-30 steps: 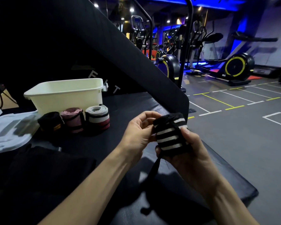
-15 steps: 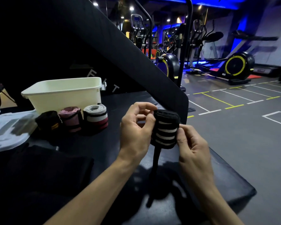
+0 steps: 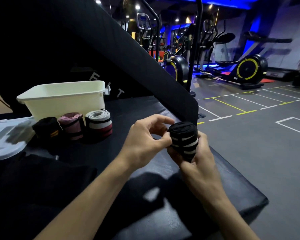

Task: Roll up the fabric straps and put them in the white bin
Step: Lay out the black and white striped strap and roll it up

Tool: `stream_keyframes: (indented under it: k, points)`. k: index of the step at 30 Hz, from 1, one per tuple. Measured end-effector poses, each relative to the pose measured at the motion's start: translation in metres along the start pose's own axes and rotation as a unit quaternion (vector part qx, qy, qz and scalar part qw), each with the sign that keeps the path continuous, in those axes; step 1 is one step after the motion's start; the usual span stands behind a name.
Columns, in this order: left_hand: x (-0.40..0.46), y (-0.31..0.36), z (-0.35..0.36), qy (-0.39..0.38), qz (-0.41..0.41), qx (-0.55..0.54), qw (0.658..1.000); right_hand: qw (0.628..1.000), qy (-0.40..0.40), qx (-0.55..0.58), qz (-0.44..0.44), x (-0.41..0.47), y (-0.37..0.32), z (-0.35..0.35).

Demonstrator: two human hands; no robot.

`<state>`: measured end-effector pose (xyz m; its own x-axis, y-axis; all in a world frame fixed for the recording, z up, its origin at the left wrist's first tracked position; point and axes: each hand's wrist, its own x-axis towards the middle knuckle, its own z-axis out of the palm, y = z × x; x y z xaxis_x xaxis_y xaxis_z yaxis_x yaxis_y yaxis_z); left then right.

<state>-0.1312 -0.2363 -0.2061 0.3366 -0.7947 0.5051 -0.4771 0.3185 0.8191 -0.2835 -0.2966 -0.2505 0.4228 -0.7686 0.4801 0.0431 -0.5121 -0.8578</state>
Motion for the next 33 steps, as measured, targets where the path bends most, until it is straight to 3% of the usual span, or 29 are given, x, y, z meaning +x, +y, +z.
stream_keyframes:
  k: [6,10,14,19,25,30,33]
  points:
    - [0.003,-0.002,-0.020,-0.050,-0.099,-0.132,0.985,0.993,-0.097,0.059,-0.015,-0.002,-0.007,0.005]
    - [0.003,-0.003,-0.032,-0.103,-0.125,-0.142,0.976,0.981,-0.181,0.050,-0.038,-0.002,-0.014,-0.004]
    - [0.003,-0.005,-0.028,-0.099,-0.141,-0.131,0.976,0.988,-0.139,0.024,-0.059,0.005,-0.005,-0.009]
    - [0.003,-0.002,-0.026,-0.097,-0.152,-0.109,0.978,0.989,-0.088,0.104,-0.049,0.008,0.000,-0.010]
    - [0.004,-0.008,-0.026,-0.150,-0.186,-0.132,0.962,0.980,-0.138,0.134,-0.046,0.006,-0.007,-0.018]
    - [0.003,-0.015,-0.037,-0.246,-0.234,-0.106,0.935,0.981,-0.168,0.088,-0.040,0.006,-0.007,-0.020]
    - [0.004,-0.015,-0.033,-0.163,-0.213,-0.083,0.960,0.988,-0.122,0.091,-0.021,0.006,-0.008,-0.020]
